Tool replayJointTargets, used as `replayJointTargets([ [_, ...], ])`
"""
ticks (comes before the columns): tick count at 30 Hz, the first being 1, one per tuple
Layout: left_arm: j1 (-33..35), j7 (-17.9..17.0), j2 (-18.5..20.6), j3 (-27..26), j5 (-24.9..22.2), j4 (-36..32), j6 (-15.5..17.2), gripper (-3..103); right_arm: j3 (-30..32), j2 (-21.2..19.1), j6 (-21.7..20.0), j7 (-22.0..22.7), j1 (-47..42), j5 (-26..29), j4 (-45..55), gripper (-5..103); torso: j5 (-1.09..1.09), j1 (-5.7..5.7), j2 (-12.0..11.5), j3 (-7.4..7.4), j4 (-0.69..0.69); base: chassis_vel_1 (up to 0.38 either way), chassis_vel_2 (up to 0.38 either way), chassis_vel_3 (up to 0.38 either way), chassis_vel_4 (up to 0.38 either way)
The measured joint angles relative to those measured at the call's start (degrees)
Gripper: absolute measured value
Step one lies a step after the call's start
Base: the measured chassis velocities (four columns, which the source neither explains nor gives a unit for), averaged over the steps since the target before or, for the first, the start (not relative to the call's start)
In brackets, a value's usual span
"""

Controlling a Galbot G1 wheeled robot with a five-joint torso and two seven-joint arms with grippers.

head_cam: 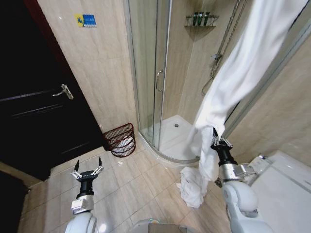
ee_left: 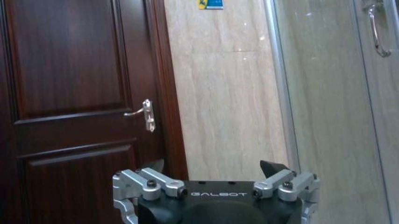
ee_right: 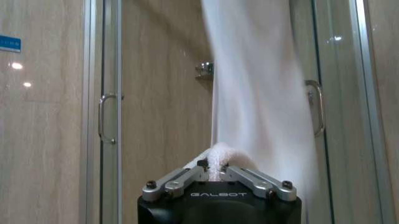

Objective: Discard the used towel into the hamper.

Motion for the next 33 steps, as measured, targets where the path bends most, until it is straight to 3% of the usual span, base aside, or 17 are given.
replayJointTargets([
  [15, -0.33, -0.18, -0.84, -0.10, 0.11, 1.01, -0.02, 100, -0.73, 2.02, 2.93, -1.61, -1.61, -2.27, -1.19, 2, -0.01, 0.22, 0.54, 0.26, 0.00, 0.000, 0.000, 0.000, 0.000],
  [33, -0.46, 0.01, -1.08, -0.09, 0.35, 0.52, 0.28, 100, -0.13, 0.77, 2.64, -1.40, -0.14, -2.05, -0.70, 2, 0.00, 2.60, 5.60, 2.98, 0.00, 0.000, 0.000, 0.000, 0.000],
])
